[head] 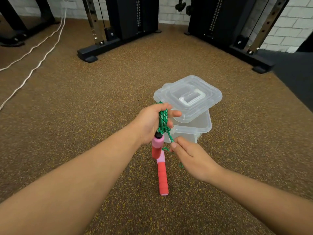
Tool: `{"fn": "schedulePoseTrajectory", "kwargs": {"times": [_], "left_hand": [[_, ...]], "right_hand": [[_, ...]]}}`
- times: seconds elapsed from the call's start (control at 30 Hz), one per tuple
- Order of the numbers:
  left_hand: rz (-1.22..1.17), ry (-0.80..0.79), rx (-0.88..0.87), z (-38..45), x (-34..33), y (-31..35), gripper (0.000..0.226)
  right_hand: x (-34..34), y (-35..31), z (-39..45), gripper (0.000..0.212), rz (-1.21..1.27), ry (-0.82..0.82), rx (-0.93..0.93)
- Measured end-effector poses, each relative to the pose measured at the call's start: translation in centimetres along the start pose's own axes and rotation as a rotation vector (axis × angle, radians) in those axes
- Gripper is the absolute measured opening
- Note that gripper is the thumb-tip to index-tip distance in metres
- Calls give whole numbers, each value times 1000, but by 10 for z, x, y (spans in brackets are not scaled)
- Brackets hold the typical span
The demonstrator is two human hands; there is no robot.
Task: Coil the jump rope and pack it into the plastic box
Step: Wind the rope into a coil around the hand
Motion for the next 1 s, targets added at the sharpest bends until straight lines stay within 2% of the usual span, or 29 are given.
{"fn": "schedulePoseTrajectory", "kwargs": {"times": [0.07,0.17,0.27,0.37,0.47,0.67,0.87,1.0], "left_hand": [[77,14,-7,1,2,0,29],[311,14,-48,1,4,1,36],[579,2,-65,-3,3,2,43],[847,51,-92,-10,2,6,39],[800,-51,-1,-15,-4,-5,46],[719,-260,145,-13,-14,-24,71],[606,-281,139,-13,-21,-18,57],[369,-274,122,-12,-23,-12,47]], "right_hand": [[0,-7,-2,23,-29,-23,27],[3,-18,-3,24,15,-31,57],[12,-26,-1,24,149,-15,73],[27,-27,5,26,371,30,32],[49,-18,14,31,479,117,-41],[69,1,22,31,476,157,-94],[70,17,28,31,468,179,-134],[72,24,32,32,463,208,-152]]}}
Point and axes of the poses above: each hand's wrist, its own z-axis towards the middle knuckle, its own x-axis out of the back of the hand, y = z × x, the point moved 8 cm from there along z, towards the middle knuckle, and after that the axes turned 12 degrees about -z, right-handed, at the moved point
